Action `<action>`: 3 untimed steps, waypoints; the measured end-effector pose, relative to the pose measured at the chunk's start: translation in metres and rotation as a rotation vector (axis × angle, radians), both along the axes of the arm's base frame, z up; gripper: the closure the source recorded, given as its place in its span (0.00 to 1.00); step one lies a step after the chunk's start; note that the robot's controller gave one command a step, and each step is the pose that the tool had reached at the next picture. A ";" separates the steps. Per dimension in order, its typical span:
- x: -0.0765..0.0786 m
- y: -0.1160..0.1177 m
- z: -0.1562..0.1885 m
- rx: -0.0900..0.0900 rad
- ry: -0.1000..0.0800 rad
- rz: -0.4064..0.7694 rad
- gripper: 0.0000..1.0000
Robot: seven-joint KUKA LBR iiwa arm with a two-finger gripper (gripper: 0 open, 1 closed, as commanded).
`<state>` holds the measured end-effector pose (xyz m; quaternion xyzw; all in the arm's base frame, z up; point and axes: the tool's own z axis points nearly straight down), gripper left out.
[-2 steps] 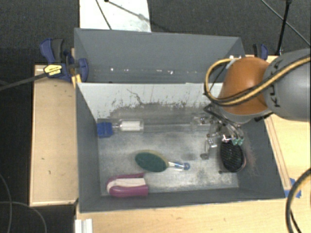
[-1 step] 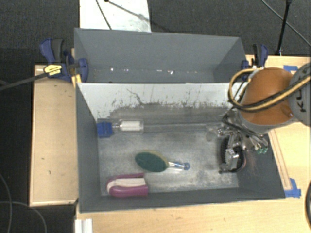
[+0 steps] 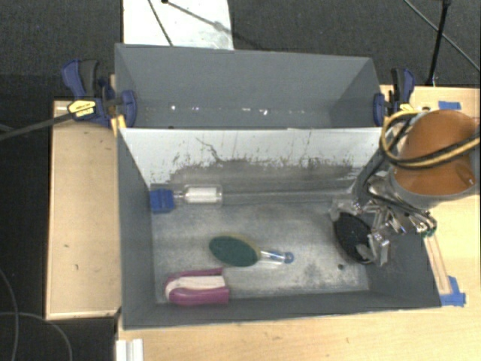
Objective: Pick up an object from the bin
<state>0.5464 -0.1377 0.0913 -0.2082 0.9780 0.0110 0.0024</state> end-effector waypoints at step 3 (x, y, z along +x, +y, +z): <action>0.005 -0.003 -0.004 -0.012 -0.007 -0.262 0.00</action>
Offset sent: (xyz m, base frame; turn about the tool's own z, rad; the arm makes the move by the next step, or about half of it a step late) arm 0.0012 -0.0097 -0.0065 0.2678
